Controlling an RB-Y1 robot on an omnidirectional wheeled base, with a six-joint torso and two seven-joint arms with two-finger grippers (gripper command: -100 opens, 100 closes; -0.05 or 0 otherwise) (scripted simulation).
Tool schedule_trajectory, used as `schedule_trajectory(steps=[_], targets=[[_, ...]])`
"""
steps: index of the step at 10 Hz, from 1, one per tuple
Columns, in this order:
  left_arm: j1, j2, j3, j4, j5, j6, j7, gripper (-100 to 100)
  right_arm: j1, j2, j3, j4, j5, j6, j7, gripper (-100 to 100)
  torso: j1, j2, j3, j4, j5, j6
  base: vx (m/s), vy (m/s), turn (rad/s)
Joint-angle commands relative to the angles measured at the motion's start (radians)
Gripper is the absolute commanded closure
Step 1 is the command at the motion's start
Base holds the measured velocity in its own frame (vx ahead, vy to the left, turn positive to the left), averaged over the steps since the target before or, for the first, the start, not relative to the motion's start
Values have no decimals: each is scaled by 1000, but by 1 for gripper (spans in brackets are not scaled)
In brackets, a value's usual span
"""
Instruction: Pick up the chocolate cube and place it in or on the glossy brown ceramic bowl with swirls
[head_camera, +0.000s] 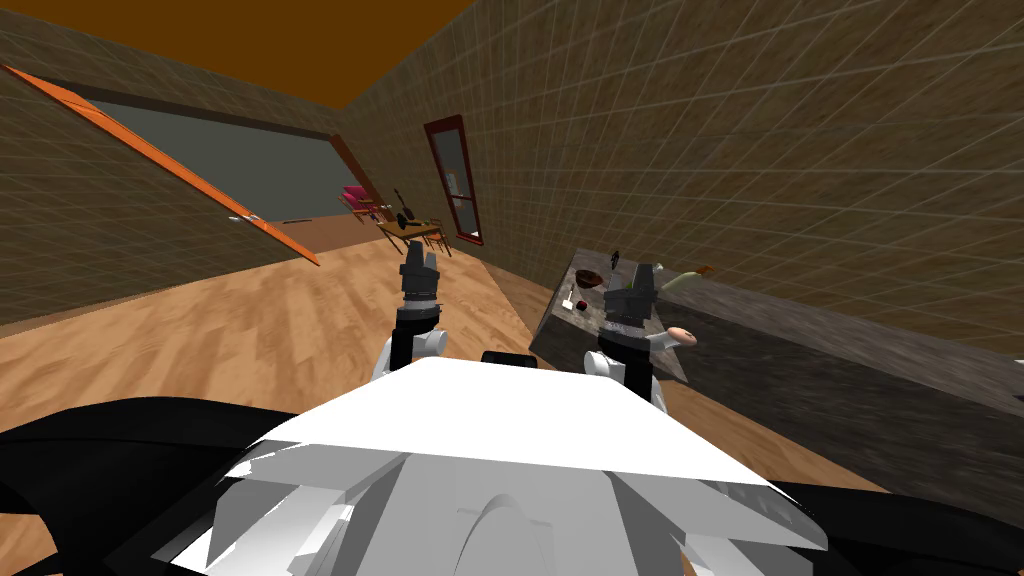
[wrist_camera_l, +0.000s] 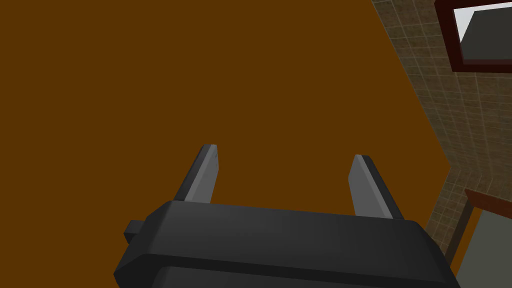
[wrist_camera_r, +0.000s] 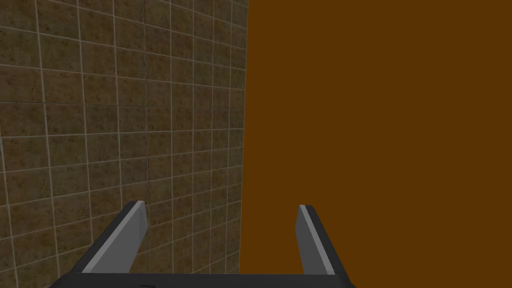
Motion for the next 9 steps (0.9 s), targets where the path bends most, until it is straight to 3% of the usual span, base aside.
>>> schedule_trajectory(steps=[1,5,9], targets=[[0,0,0,0,0,0,0,0,3,-30,-5,7,1,7,7,-100,0,0,0,0,0,0,16,12,-28],[0,0,0,0,0,0,0,0,29,-118,-45,63,10,57,61,-100,2,-4,-2,-1,0,0,66,44,-80],[0,0,0,0,0,0,0,0,63,-168,-93,131,22,117,126,-100,6,-7,-4,-2,1,0,108,93,-98]])
